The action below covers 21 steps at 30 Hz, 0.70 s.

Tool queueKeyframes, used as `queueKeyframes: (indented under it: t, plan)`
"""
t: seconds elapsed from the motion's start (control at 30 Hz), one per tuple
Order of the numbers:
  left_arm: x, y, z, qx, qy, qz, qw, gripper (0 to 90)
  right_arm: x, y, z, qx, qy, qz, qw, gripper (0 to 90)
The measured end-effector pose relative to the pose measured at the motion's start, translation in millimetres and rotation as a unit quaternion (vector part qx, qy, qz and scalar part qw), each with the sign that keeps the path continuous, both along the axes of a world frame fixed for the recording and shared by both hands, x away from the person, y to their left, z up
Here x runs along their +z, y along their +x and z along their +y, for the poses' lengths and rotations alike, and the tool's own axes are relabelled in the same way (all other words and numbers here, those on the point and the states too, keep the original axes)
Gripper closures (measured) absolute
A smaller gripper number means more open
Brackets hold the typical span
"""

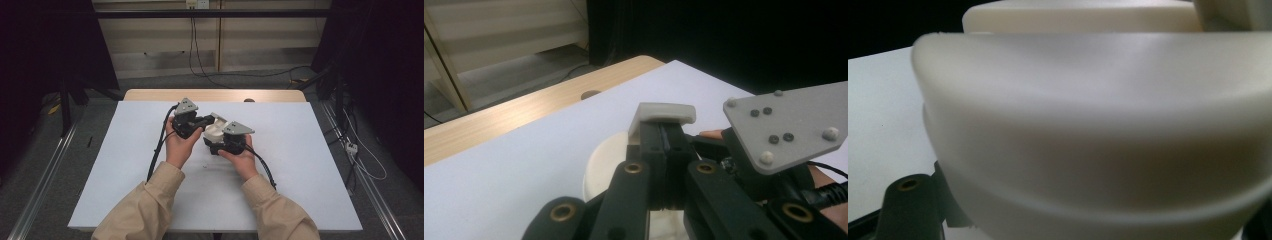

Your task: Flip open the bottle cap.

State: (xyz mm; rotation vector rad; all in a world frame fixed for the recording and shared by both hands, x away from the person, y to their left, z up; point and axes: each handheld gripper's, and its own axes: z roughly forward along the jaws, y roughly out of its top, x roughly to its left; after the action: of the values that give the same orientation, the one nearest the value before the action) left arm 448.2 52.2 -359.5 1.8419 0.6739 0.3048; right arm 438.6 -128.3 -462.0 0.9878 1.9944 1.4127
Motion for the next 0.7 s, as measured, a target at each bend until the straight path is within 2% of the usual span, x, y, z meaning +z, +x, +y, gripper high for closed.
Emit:
queueKeyframes:
  t: [0.7]
  plan:
    - [7.6,9.1,-10.0,0.000,0.006,-0.003,1.0000,90.0,-0.1,0.2,0.1,0.000,-0.001,0.000,1.0000,18.4]
